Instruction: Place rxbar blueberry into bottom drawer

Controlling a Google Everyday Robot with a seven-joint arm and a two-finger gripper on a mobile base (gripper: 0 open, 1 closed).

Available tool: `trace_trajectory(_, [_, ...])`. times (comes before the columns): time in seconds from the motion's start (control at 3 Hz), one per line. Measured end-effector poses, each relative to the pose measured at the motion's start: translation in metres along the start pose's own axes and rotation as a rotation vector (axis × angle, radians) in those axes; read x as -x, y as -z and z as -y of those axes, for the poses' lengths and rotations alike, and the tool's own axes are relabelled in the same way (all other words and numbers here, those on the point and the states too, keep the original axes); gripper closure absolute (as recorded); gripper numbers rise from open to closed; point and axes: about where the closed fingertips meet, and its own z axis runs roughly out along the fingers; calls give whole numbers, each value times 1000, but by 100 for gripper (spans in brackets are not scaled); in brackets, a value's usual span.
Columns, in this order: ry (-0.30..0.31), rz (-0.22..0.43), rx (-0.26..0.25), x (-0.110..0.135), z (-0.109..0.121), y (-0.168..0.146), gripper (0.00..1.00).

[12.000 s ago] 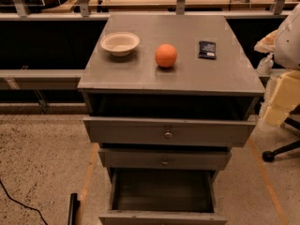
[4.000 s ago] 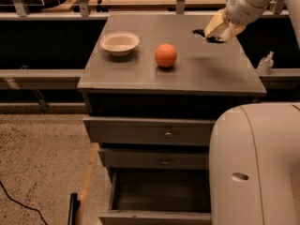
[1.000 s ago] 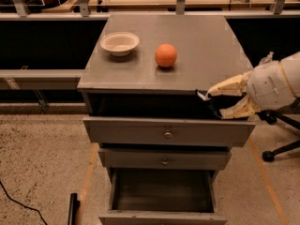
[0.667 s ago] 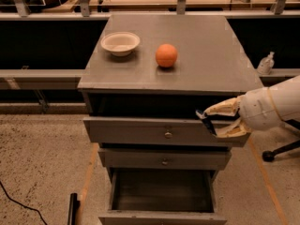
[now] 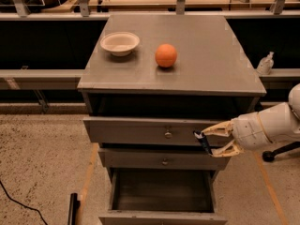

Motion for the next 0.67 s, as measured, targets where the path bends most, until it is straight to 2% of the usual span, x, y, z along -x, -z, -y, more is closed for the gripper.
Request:
trace_trajectory(0.33, [-108,-27,57,23,20,-34,100])
trace_trajectory(0.67, [-276,-70,96,63,62,-96,100])
